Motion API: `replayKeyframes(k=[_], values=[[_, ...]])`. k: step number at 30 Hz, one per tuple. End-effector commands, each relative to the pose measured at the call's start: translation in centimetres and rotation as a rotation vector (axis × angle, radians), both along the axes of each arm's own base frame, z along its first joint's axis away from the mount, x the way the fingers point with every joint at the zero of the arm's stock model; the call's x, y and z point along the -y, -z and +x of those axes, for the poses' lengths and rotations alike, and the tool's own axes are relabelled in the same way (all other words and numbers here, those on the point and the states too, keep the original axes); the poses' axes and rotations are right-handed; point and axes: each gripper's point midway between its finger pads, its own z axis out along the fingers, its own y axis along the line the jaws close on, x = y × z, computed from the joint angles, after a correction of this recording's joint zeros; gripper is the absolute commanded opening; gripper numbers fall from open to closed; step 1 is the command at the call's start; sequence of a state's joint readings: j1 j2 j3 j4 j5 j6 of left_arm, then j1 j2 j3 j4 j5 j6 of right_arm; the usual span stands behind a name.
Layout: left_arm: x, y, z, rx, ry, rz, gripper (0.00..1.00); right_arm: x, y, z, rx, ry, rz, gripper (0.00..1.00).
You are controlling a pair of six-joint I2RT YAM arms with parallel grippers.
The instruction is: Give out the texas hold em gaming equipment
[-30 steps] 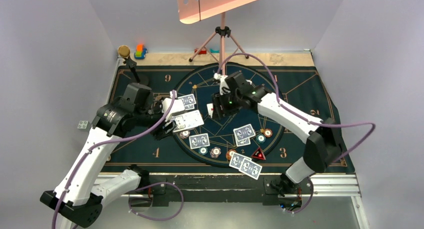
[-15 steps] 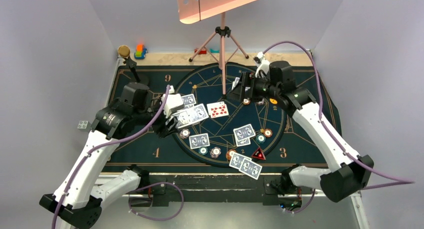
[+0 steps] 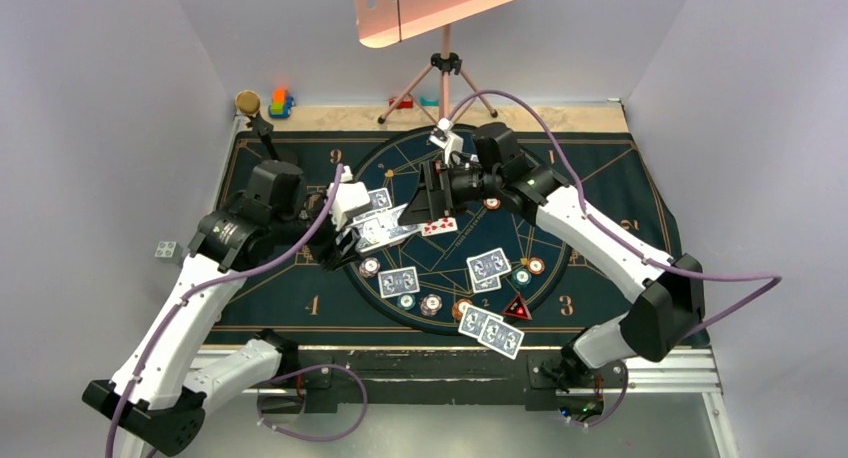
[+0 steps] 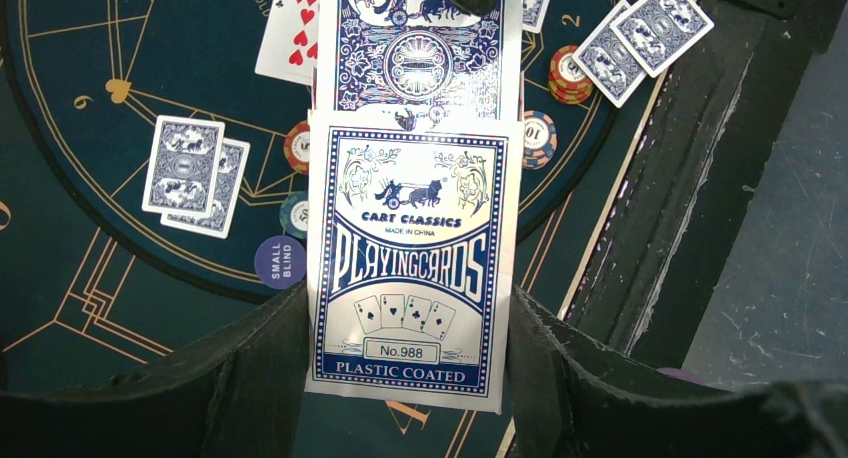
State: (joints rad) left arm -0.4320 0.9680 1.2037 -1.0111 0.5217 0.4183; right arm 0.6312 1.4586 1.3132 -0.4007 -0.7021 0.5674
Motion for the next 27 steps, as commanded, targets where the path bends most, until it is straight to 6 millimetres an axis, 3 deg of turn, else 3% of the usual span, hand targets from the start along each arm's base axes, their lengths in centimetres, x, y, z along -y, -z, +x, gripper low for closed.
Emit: replayKeyframes(k=[1, 9, 14, 27], values=[[0.7, -1.8, 0.5, 0.046, 0.011, -0.054, 0.00, -1.2, -3.7, -0.8, 0.064, -0.054, 0.096, 0.94], [0.8, -2.1, 0.6, 0.045, 0.014, -0.055, 0.00, -2.0, -1.6, -0.4, 0.015, -0.049, 0.053, 0.96], [0.7, -2.3, 0.6, 0.043, 0.014, -0.052, 0.00, -1.7, -0.8, -0.5, 0.005, -0.051, 0.016, 0.84], [0.9, -3.0, 0.3, 0.041, 0.026, -0.065, 0.00, 0.6, -0.7, 0.4, 0.041, 0.022, -0.028, 0.69]])
